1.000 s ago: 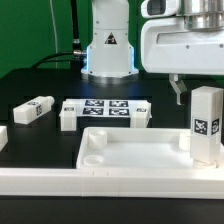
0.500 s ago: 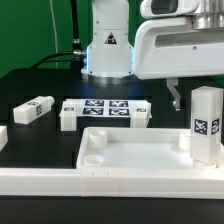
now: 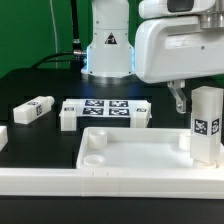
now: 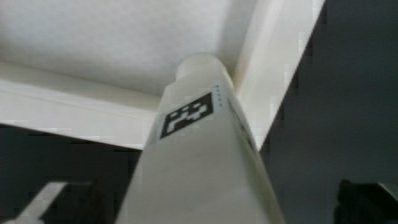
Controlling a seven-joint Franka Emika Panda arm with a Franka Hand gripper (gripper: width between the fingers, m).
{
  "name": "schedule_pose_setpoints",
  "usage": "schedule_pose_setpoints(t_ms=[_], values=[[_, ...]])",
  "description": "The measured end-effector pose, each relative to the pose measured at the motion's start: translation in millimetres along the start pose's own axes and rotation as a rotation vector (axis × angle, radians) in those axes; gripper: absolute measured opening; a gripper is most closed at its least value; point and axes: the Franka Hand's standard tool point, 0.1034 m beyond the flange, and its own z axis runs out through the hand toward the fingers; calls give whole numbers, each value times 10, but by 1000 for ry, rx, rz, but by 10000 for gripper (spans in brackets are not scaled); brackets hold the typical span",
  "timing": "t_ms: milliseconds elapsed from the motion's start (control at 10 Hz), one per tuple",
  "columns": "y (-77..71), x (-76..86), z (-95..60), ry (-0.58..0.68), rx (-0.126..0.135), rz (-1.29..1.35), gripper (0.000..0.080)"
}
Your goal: Assemble desk
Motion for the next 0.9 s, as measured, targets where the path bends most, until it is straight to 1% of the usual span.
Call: schedule_pose_setpoints(t_ms=[100,300,400,500,600,700,900], values=[[7,-2,0,-2,-6,-76,649],[46,-9,-3,-3,-9,-210,649],[50,-10,-3,-3,-9,-211,519],[51,-10,-3,-3,-9,-209,519],[51,-10,-3,-3,-9,-208,380],[52,-12,-1,-4,-9,-208,289],[52,-12,0,-4,-9,-190,289]])
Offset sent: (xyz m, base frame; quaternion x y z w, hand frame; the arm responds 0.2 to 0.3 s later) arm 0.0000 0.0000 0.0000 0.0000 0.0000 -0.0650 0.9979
